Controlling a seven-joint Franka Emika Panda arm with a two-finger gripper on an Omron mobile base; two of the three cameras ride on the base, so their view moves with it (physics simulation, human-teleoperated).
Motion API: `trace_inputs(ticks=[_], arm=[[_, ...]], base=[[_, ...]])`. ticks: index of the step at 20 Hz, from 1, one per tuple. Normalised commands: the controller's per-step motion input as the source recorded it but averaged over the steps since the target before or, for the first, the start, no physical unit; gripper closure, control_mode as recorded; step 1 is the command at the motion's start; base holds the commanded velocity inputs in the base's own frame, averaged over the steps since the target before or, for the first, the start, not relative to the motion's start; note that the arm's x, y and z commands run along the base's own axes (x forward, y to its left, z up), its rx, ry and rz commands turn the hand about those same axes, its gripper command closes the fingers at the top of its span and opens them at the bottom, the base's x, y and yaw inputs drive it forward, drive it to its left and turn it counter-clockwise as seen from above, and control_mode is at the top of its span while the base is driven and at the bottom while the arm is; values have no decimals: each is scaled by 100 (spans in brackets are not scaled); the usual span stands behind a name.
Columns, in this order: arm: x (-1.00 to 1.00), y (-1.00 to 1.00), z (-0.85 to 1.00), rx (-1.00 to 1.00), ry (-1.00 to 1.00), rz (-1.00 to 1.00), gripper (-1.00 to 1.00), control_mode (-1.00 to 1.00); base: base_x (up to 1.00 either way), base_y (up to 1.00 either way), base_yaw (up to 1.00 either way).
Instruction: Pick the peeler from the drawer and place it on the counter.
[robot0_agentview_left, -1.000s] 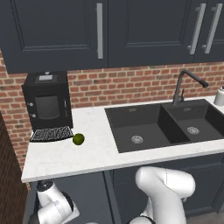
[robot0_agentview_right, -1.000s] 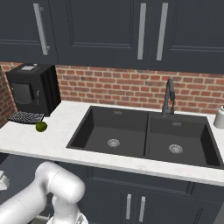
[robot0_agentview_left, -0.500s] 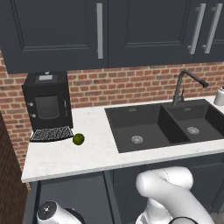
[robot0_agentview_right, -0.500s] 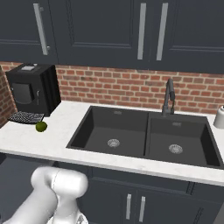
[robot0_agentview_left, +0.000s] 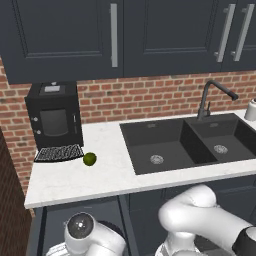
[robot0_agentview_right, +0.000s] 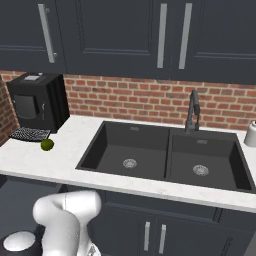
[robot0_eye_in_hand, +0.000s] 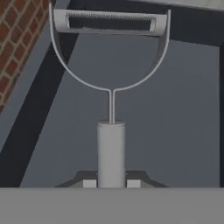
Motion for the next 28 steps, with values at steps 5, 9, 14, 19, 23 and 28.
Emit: trace_inputs(ticks=[5, 9, 14, 19, 23, 28], arm=[[38, -85, 100, 23, 11, -5, 100, -100], [36, -70, 87, 15, 24, -3, 100, -100], [12, -74, 53, 0, 5, -4, 100, -100], [20, -50, 56, -7, -2, -8, 100, -100], [50, -19, 53, -13, 0, -12, 100, -100], [81, -8, 45, -2, -1, -11, 100, -100]], base=[[0, 0, 0], [0, 0, 0], [0, 0, 0], [0, 0, 0], [0, 0, 0], [0, 0, 0]])
